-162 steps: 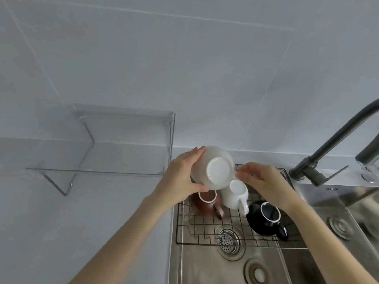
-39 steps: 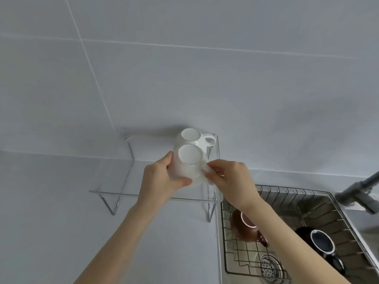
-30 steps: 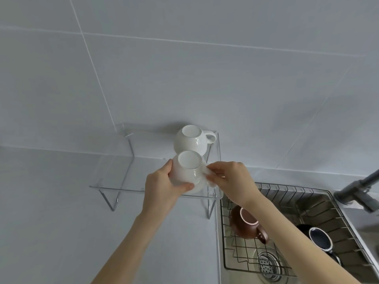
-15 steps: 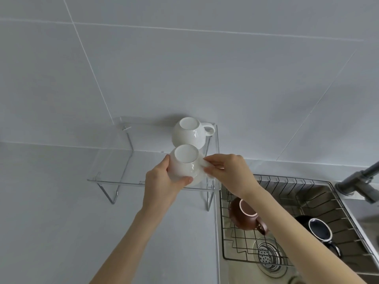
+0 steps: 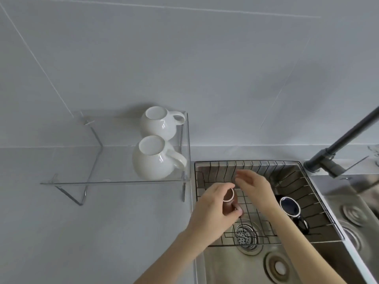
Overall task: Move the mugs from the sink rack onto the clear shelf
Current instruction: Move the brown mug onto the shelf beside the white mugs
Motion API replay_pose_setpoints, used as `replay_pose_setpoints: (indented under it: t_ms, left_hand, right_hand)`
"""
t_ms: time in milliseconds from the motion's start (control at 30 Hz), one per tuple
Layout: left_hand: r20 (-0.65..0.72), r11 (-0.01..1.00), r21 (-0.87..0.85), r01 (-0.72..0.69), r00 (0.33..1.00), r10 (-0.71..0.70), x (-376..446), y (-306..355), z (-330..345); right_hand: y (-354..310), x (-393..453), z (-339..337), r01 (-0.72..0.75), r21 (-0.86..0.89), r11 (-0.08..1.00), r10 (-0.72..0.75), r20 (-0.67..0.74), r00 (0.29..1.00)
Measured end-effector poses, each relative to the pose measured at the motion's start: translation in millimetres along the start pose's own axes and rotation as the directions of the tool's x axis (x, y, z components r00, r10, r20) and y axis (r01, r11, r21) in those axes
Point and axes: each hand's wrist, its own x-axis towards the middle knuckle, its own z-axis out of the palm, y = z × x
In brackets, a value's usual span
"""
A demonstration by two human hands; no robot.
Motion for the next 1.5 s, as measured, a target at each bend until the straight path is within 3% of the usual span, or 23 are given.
replay_pose_setpoints:
  t_ms: [167,333,500,667,900,1067,1233,1367,1500]
  left_hand:
    - [0.194,0.968,0.185,0.171,0.959,-0.206,30.1,-50.5,45.2]
    - [0.296,0.926,0.316,0.207,0.906,-0.303,60.3,-73.5,62.3]
    - [0.416,0.89,0.402,0.215,0.823,-0.387,82.8,-90.4,71.0]
    - [0.429,0.888,0.391,0.24,0.807,-0.407,85.9,-97.0,73.0]
    - [0.414,0.898,0.34,0.278,0.813,-0.409,83.4,-94.0,67.4]
    - [0.308,0.95,0.195,0.245,0.904,-0.297,78.2,-66.4,43.7]
    - [0.062,0.987,0.151,0.059,0.996,-0.069,82.9,-13.0,-7.7]
    - [-0.138,0.974,0.217,-0.065,0.986,0.096,76.6,25.3,-61.8]
    - [-0.3,0.963,0.253,-0.094,0.939,0.17,65.9,42.4,-130.2]
  right_hand:
    - [53.4,1.9,11.7,-0.172,-0.103,0.98,0.176,0.033,0.984]
    - [82.4,6.3,29.0,-0.214,-0.147,0.966,0.226,0.073,0.971]
    - [99.7,12.6,35.7,-0.253,-0.182,0.95,0.261,0.017,0.965]
    - [105.7,13.3,33.5,-0.191,-0.172,0.967,0.194,0.005,0.981]
    - [106.9,13.0,23.9,-0.216,-0.083,0.973,0.22,0.041,0.975]
    - [86.3,6.2,-5.7,-0.141,-0.05,0.989,0.142,0.011,0.99]
    - [21.0,2.8,-43.3,0.065,0.051,0.997,-0.062,-0.056,0.996]
    - [-52.2,-4.3,-59.1,0.257,0.141,0.956,-0.253,-0.051,0.966]
    - [-126.3,-4.8,-45.3,0.415,0.199,0.888,-0.414,-0.047,0.909]
